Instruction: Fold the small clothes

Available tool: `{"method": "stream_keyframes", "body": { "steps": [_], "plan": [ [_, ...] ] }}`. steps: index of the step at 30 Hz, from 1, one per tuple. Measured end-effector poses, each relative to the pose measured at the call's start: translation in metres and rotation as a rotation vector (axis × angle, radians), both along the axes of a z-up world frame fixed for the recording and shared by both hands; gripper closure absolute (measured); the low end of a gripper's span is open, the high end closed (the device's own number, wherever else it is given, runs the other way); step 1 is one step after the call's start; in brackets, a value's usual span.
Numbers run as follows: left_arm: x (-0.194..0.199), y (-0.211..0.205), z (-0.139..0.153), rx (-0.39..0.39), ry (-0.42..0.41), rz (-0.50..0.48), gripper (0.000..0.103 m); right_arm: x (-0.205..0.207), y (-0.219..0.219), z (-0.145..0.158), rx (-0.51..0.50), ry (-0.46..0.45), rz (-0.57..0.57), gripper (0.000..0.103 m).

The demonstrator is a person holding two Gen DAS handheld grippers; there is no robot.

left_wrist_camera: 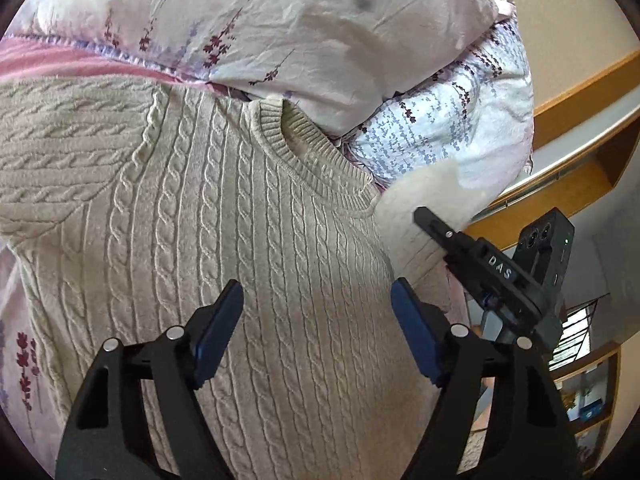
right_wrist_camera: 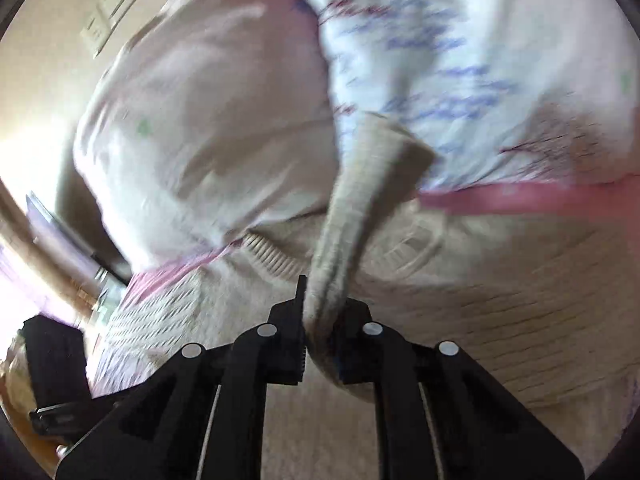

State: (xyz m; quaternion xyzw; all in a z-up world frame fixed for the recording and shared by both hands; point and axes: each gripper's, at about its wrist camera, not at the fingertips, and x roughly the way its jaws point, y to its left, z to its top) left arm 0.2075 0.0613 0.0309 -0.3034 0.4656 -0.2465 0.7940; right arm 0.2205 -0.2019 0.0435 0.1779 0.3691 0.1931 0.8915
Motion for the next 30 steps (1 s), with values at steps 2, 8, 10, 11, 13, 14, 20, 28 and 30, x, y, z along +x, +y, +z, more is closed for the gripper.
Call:
{"method": "stream_keyframes", "body": {
  "steps": [2,8,10,11,13,14,20,28,30],
  "plan": [
    [0.003,-0.001,-0.006,-0.028,0.031,0.006,0.028,0.0,0.022,-0.011,0.016,0.065,0.095,0.057],
    [0.012,-0.007,-0.016,-0.035,0.081,0.027,0.029,-0.025,-0.035,-0.012,0.14,0.085,-0.001,0.049],
    [0.017,-0.01,-0.019,-0.046,0.102,0.034,0.036,-0.045,-0.084,-0.012,0.189,0.098,-0.126,0.049],
    [0.02,-0.012,-0.021,-0.051,0.114,0.04,0.037,-0.051,-0.101,-0.011,0.203,0.106,-0.172,0.049],
    [0.025,-0.017,-0.024,-0.054,0.138,0.053,0.042,-0.065,-0.142,-0.019,0.26,0.134,-0.294,0.05],
    [0.027,-0.019,-0.026,-0.054,0.151,0.057,0.044,-0.071,-0.16,-0.024,0.286,0.149,-0.343,0.05],
    [0.038,-0.023,-0.039,-0.062,0.217,0.108,0.058,-0.082,-0.21,-0.06,0.423,0.261,-0.489,0.055],
    [0.045,-0.016,-0.046,-0.05,0.236,0.156,0.084,-0.073,-0.212,-0.075,0.515,0.281,-0.485,0.062],
    [0.049,-0.016,-0.048,-0.04,0.237,0.162,0.093,-0.075,-0.214,-0.07,0.486,0.257,-0.513,0.064]
  ]
}}
